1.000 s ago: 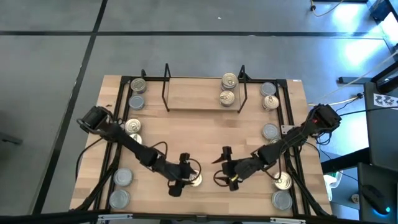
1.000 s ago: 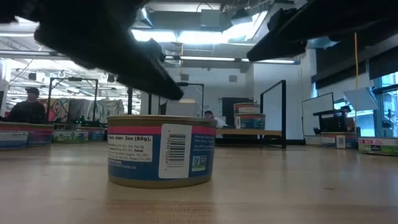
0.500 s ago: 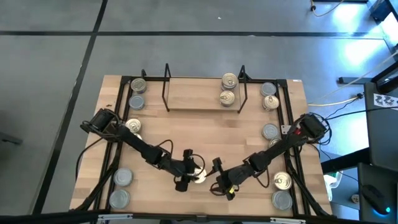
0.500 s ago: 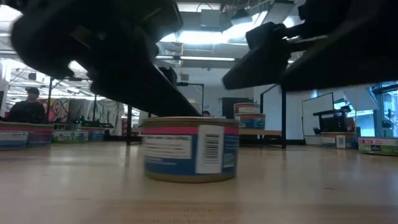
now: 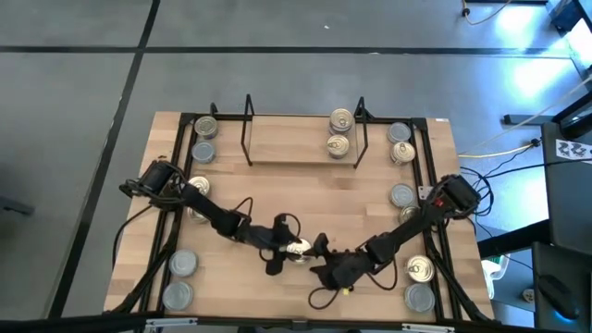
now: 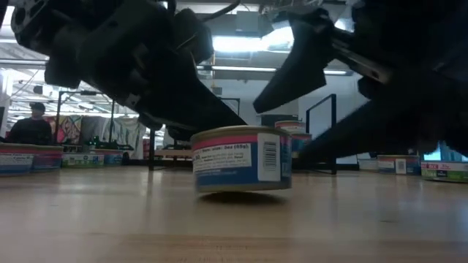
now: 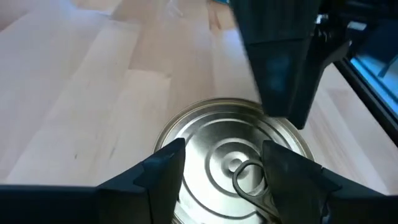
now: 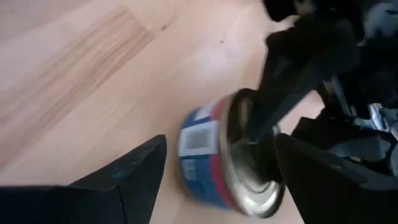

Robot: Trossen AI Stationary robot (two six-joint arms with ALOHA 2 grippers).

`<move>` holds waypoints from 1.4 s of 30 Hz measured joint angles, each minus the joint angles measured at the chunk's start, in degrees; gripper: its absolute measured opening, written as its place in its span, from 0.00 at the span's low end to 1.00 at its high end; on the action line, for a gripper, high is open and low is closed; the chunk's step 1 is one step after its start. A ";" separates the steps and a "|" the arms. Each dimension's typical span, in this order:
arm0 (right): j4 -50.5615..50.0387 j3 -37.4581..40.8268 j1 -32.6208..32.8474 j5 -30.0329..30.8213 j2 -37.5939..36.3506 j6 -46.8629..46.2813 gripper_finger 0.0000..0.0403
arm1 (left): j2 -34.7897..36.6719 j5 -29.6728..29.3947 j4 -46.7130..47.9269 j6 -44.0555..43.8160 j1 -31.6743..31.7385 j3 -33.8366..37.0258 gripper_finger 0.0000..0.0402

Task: Stack canned seafood by type on shelf
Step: Stack the blue and pink tuna can on top of the blue and pink tuna can on the shelf

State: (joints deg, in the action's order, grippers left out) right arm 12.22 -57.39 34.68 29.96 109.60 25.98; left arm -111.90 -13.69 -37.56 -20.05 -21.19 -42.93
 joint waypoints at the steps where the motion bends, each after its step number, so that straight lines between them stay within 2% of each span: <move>1: -0.67 0.00 -0.02 0.73 0.00 0.00 0.74 | 0.00 0.06 -0.80 -0.40 0.22 0.45 0.53; 10: -3.35 0.00 -0.16 7.85 0.60 1.00 0.74 | -0.15 0.19 -2.82 -3.17 1.31 1.19 0.53; 17: -3.27 0.00 -0.17 7.27 3.19 2.83 0.74 | -0.17 0.07 -2.96 -6.25 2.27 1.19 0.53; 23: -2.04 -0.15 -0.56 12.93 4.51 2.92 0.74 | -0.17 -0.14 -3.17 -6.80 2.27 1.19 0.53; 29: -1.27 -0.13 -2.67 10.37 4.57 2.59 0.74 | -0.17 -0.34 -3.30 -6.85 2.27 1.26 0.53; 33: -1.03 -0.11 -3.73 6.10 4.57 2.58 0.67 | -0.17 -0.38 -3.39 -6.90 2.27 1.26 0.53; 37: -0.41 0.02 -3.61 6.09 4.61 2.34 0.53 | -0.17 -0.40 -3.75 -7.88 2.29 1.43 0.53; 42: -0.45 0.02 -3.19 7.76 4.59 2.19 0.52 | 0.58 -0.36 -3.54 -7.63 2.33 1.45 0.53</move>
State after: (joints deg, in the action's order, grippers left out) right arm 11.77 -57.36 31.48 37.72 114.19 28.17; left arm -111.32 -14.04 -41.10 -27.68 -18.86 -41.47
